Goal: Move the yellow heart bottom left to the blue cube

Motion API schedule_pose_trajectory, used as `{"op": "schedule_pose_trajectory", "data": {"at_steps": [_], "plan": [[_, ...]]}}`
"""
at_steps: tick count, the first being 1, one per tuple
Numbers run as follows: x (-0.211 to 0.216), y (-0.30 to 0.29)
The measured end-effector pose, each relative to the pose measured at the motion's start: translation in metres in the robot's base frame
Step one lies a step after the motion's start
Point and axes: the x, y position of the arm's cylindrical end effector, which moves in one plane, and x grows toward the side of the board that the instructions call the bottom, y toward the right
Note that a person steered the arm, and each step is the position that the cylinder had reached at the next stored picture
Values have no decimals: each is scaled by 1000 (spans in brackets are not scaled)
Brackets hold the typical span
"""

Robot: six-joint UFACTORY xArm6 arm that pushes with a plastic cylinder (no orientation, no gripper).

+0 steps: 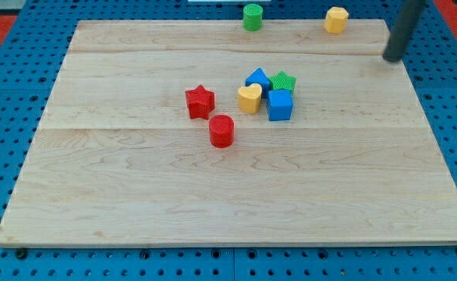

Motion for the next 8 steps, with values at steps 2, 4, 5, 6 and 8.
{"op": "schedule_pose_trajectory", "data": {"at_steps": [2, 4, 5, 6, 8], "plan": [[36, -135], [31, -149], [1, -159], [-22, -180], [22, -220]]}}
